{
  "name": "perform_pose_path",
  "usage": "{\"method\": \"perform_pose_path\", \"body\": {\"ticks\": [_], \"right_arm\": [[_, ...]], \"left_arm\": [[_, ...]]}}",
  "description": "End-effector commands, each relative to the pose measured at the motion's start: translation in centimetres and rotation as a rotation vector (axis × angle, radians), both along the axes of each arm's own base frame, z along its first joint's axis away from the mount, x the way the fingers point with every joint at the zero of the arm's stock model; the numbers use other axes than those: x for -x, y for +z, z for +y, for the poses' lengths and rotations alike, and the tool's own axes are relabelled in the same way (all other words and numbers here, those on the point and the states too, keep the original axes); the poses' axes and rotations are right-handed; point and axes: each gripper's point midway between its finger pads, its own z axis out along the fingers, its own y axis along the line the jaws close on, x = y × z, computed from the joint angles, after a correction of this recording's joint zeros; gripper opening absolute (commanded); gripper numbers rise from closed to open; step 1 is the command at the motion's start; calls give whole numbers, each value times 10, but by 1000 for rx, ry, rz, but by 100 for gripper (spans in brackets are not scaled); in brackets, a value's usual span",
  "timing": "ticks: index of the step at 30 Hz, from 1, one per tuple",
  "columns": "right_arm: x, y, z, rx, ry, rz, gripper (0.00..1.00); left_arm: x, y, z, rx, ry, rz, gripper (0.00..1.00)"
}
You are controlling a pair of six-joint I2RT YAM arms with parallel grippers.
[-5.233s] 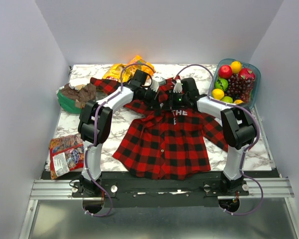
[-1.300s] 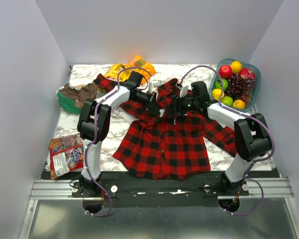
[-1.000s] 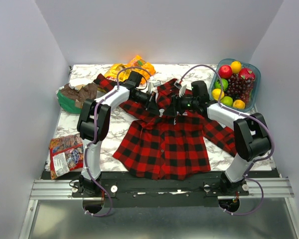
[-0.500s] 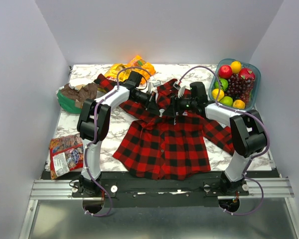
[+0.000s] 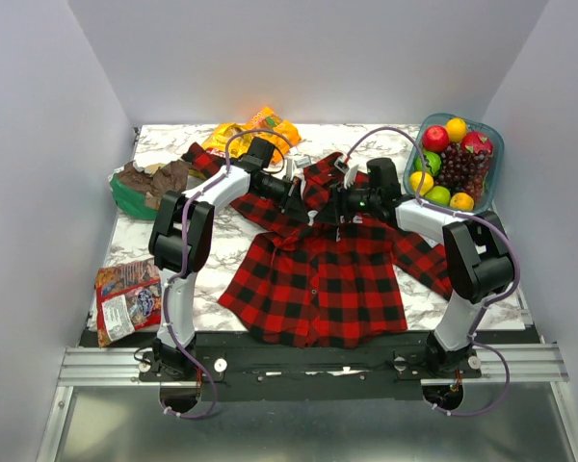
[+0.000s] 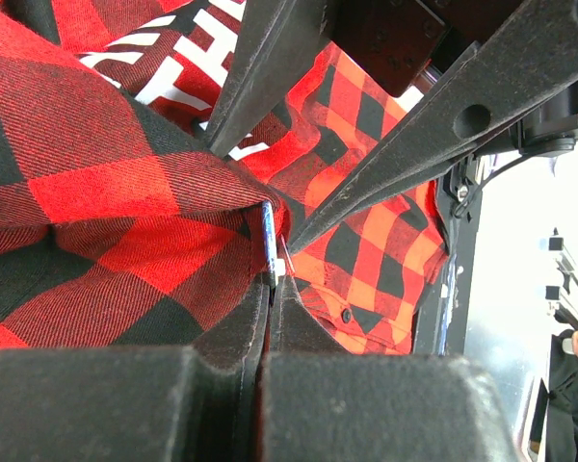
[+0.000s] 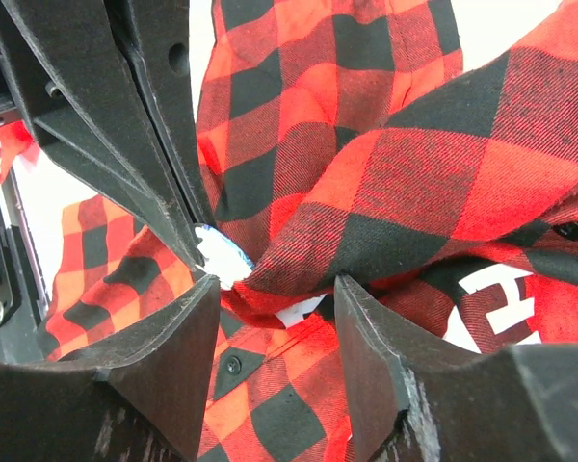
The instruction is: Pin the brooch onto the clothing
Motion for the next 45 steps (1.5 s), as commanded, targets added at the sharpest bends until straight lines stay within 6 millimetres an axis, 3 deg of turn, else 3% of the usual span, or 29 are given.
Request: {"method": "perform_pose_path", "body": {"ticks": [1,15,45], "right_arm": [[-9,3,4,-24,-18,-40,57],[-15,-5,0,-5,-112,-61,54],[-31,5,-13,0,-263,-104,52]], "left_arm": [[2,14,-5,54,-31,4,0],[5,19,-7,64,-41,-5,0],[2,22,-5,50,-28,-31,0]]}}
